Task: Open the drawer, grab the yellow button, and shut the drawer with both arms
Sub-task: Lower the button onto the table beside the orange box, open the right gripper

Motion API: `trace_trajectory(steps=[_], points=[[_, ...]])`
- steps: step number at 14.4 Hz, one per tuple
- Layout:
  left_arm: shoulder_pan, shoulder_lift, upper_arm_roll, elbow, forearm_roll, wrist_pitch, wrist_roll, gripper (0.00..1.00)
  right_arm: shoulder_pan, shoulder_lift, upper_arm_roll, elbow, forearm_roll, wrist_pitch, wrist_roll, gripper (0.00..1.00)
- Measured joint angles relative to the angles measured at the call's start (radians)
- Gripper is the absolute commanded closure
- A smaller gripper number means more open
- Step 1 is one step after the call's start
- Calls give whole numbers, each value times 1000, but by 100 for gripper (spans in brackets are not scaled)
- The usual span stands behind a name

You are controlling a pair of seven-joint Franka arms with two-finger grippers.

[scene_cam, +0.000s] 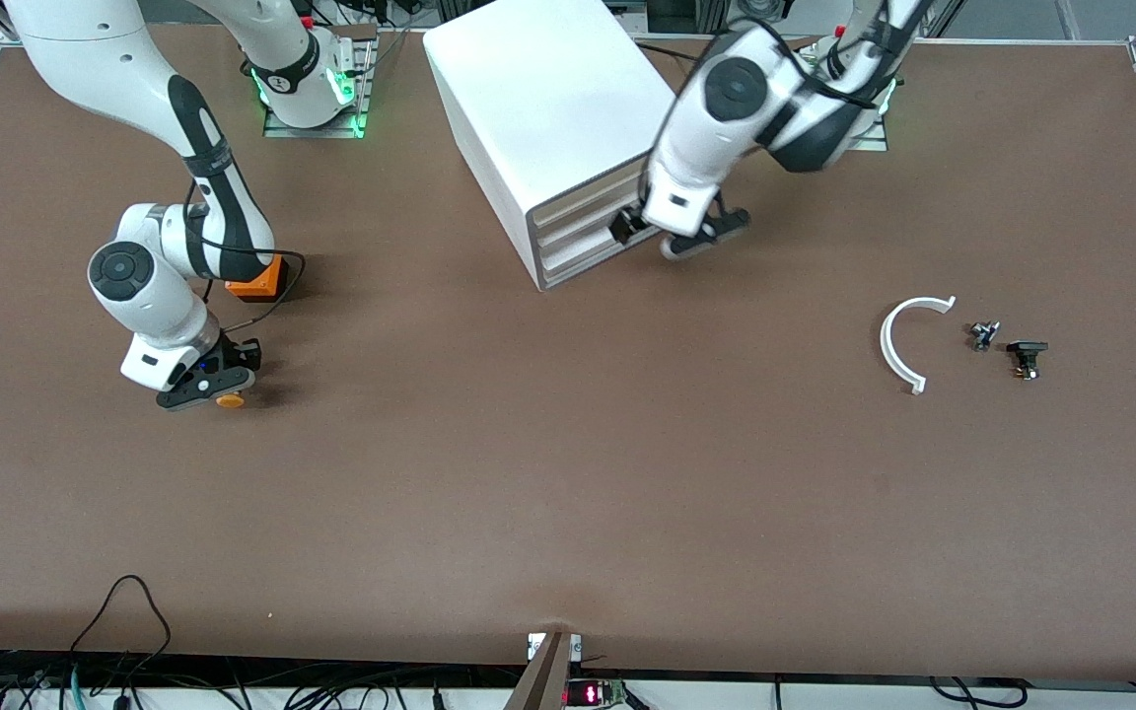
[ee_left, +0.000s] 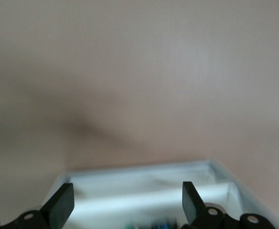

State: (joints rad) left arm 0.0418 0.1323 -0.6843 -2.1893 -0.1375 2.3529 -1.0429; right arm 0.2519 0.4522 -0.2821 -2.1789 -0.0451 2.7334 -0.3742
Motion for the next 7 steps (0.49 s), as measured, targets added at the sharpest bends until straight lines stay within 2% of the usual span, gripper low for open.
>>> trace_trajectory(steps=[2,4,7], points=[[32,-16,142,36,0,-4,238,0,-8,-13,2,7,1,-17,15,0],[62,-45,249,84,0,-69,424,0,-8,-46,19,37,1,-117,75,0],[76,-107,373,229,2,-342,591,0,-8,-111,55,130,3,-326,163,0]])
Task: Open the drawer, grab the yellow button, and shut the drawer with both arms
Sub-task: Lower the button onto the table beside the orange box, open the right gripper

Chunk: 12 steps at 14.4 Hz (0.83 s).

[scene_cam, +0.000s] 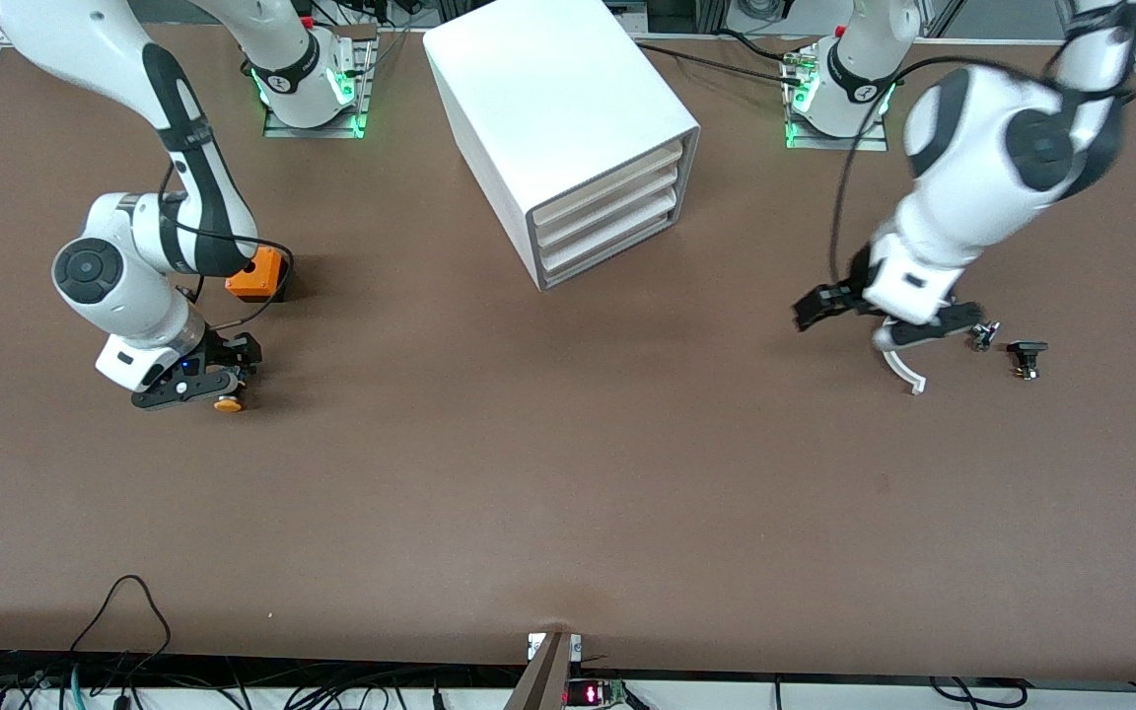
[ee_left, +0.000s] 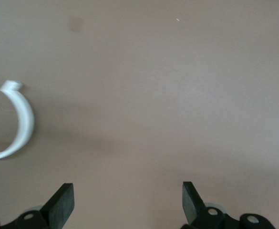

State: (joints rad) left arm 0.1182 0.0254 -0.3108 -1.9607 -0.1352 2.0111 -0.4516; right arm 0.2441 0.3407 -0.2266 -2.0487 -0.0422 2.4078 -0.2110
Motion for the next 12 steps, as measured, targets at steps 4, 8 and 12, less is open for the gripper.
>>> trace_trajectory(steps=[4,8,12], points=[[2,-60,126,203,67,-353,121,0,0,-48,8,142,52,-225,19,0],[-11,-69,124,246,127,-410,126,0,0,-50,14,312,118,-417,55,0],[-16,-55,124,243,129,-413,126,0,18,-56,26,496,135,-655,254,0]])
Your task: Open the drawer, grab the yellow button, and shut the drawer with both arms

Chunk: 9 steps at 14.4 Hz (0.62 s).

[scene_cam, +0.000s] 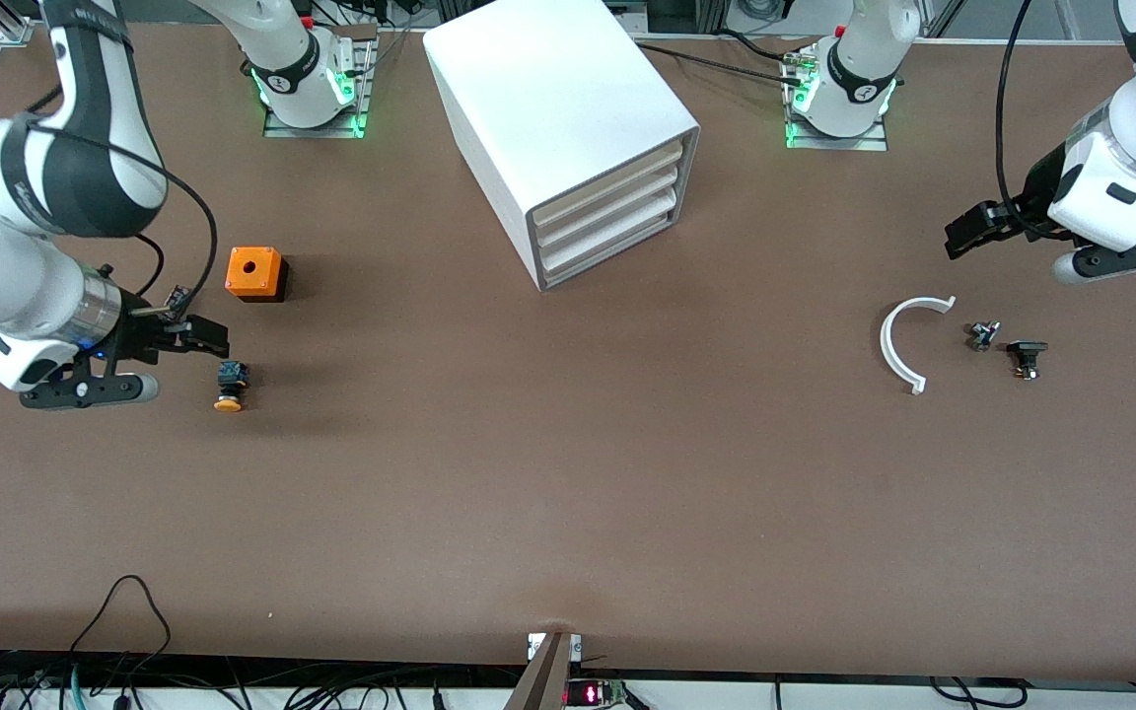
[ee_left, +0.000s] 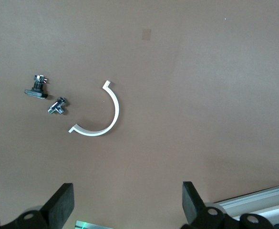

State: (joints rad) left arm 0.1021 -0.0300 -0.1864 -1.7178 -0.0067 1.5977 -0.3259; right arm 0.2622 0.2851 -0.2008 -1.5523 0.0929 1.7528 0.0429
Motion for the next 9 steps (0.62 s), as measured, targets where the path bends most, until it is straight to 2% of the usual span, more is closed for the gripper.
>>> trace_trajectory(steps=[3,6,9], points=[[0,1,0,1,0,0,0,0,-25,-42,13,90,0,-128,85,0],[0,1,-2,4,0,0,0,0,-162,-86,70,94,-14,-172,84,0],[0,1,-3,5,0,0,0,0,-235,-84,78,81,-44,-181,-23,0]])
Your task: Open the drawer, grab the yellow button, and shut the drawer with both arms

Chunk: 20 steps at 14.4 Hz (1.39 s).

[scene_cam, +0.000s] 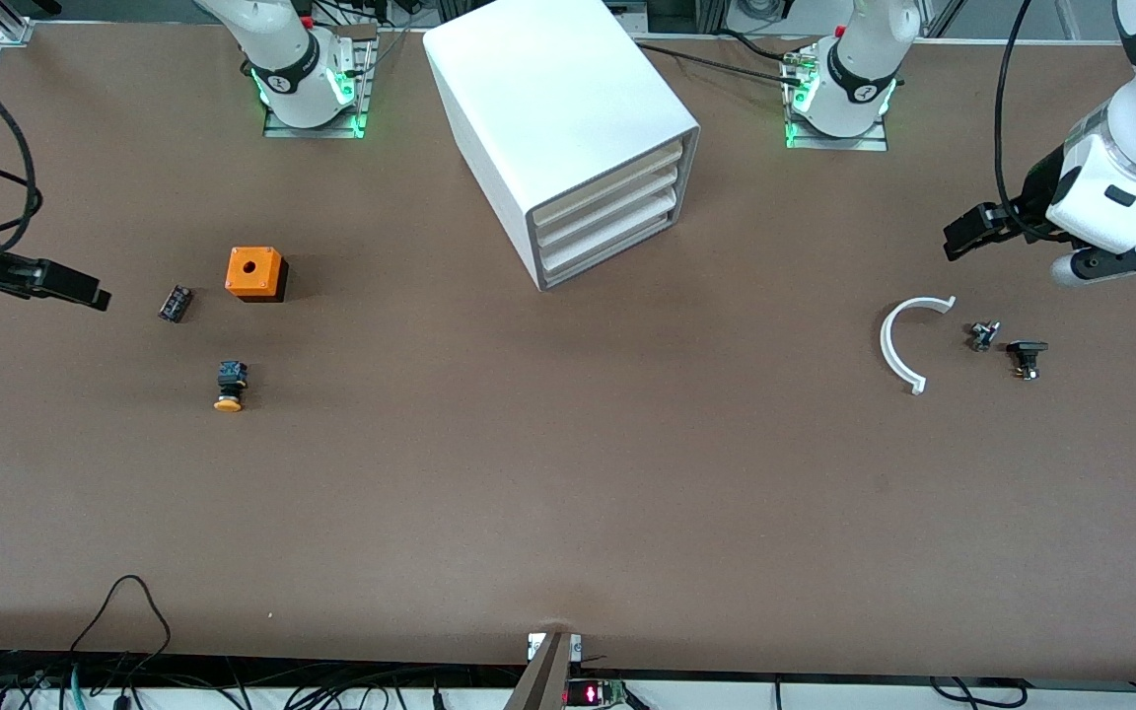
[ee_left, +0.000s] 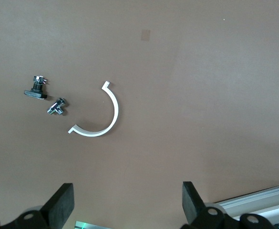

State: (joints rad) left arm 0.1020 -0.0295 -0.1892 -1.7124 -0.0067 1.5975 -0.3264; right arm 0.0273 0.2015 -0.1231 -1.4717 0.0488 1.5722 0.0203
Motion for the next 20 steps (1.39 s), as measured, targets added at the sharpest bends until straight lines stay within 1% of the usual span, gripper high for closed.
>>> trace_trajectory(steps=[5,7,9,11,20], points=[[0,-1,-1,1,0,0,0,0,-12,-8,0,-22,-10,-15,-35,0],[0,-2,-5,3,0,0,0,0,-12,-42,0,-74,-17,-2,-37,0],[0,-2,-8,4,0,-1,0,0,-12,-86,3,-131,-46,25,-39,0],[-1,-2,-8,4,0,-1,0,0,-12,-116,13,-161,-58,35,-39,0],[2,-2,-7,5,0,-14,0,0,-11,-126,24,-174,-59,66,-39,0]])
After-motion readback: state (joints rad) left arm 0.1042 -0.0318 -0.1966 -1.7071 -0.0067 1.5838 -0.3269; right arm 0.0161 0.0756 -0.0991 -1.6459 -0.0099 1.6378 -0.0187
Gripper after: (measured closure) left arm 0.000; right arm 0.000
